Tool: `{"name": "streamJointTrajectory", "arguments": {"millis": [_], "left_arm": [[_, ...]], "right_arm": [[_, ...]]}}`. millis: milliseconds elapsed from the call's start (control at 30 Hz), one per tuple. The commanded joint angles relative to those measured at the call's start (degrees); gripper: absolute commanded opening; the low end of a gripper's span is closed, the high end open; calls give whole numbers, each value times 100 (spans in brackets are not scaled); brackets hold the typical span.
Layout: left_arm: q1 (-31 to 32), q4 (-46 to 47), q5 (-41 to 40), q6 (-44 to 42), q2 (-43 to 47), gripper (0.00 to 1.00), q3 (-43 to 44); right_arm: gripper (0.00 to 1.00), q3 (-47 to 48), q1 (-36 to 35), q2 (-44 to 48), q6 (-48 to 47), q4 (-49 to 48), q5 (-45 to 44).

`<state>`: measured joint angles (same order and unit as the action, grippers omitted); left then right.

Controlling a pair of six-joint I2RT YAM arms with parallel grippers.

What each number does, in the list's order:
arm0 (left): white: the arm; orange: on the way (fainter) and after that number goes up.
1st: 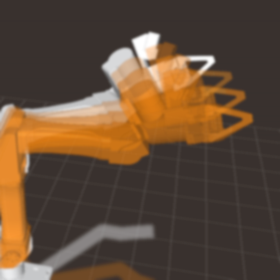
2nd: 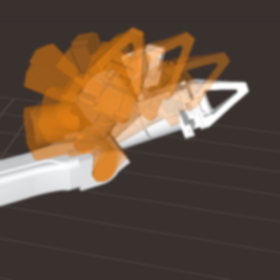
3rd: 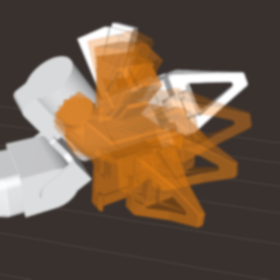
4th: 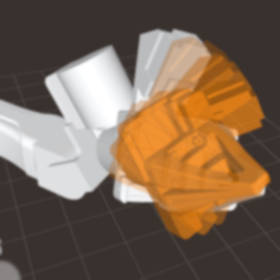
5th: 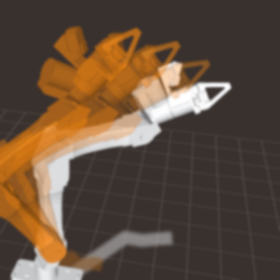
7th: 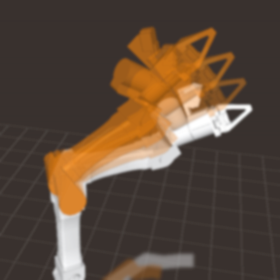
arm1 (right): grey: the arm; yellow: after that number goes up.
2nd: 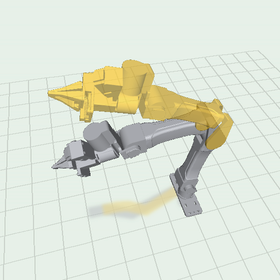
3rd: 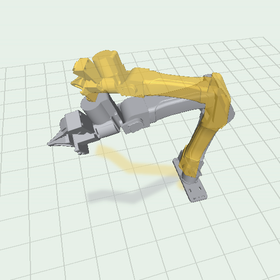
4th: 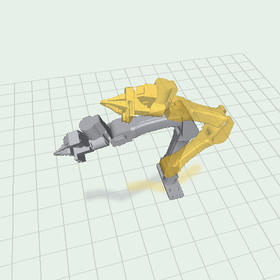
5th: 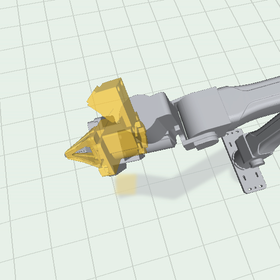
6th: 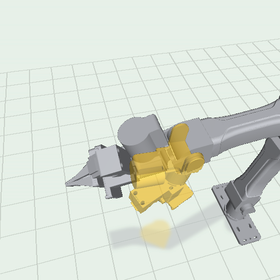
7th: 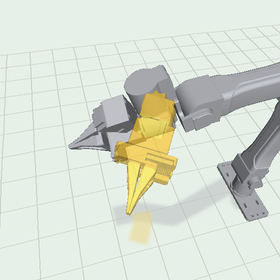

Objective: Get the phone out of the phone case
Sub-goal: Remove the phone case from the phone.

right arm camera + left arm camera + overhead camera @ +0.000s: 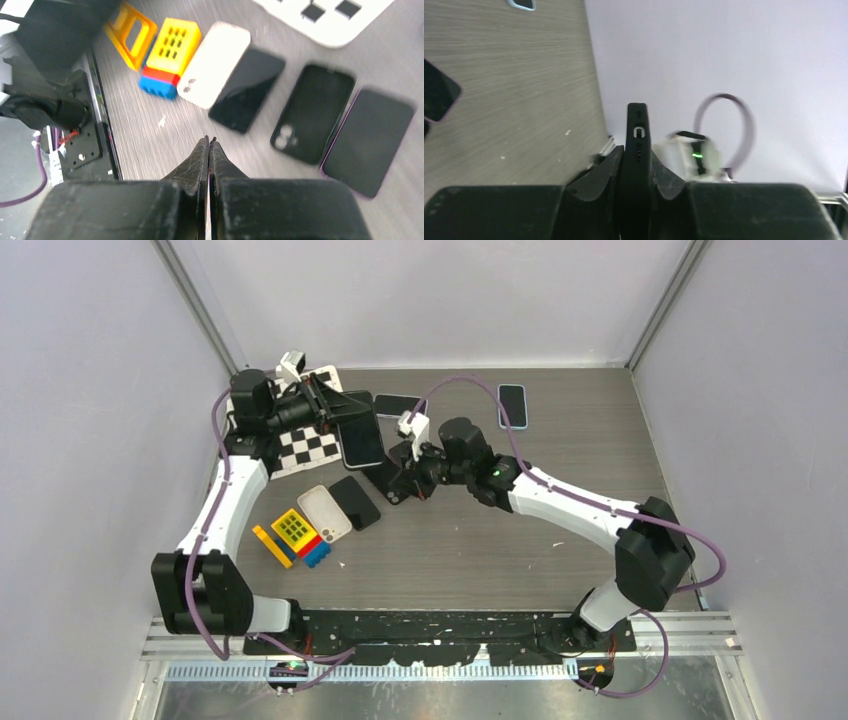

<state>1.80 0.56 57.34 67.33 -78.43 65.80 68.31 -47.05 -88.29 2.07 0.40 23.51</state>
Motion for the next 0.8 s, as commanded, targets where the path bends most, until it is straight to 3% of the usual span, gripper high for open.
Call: {"name": "streamJointTrajectory", "arguments": {"millis": [0, 100, 167, 267, 367, 467, 533, 767], "left_arm": [[-20, 542, 344, 787, 552, 0, 276], [-30, 509, 193, 694, 573, 0, 157], [-39, 445, 138, 568, 581, 0, 128], [-48, 391, 78, 404, 598, 0, 101], [-48, 556, 128, 394, 609, 0, 70], [-48, 725, 252, 415, 626, 0, 71], [-48, 800, 312, 413, 656, 0, 69], [-48, 871, 435, 412, 745, 0, 18]], "right_arm": [[1, -300, 163, 3, 579, -163, -164], [1, -266, 340, 185, 1009, -473, 288], [11, -268, 470, 276, 1597, -733, 600], [44, -295, 627, 387, 2100, -1127, 1171], [61, -231, 700, 440, 2536, -1541, 2065], [64, -72, 706, 368, 2953, -1911, 2783], [65, -43, 701, 310, 3427, -2646, 3224], [65, -27, 698, 54, 4727, -4134, 3314]]}}
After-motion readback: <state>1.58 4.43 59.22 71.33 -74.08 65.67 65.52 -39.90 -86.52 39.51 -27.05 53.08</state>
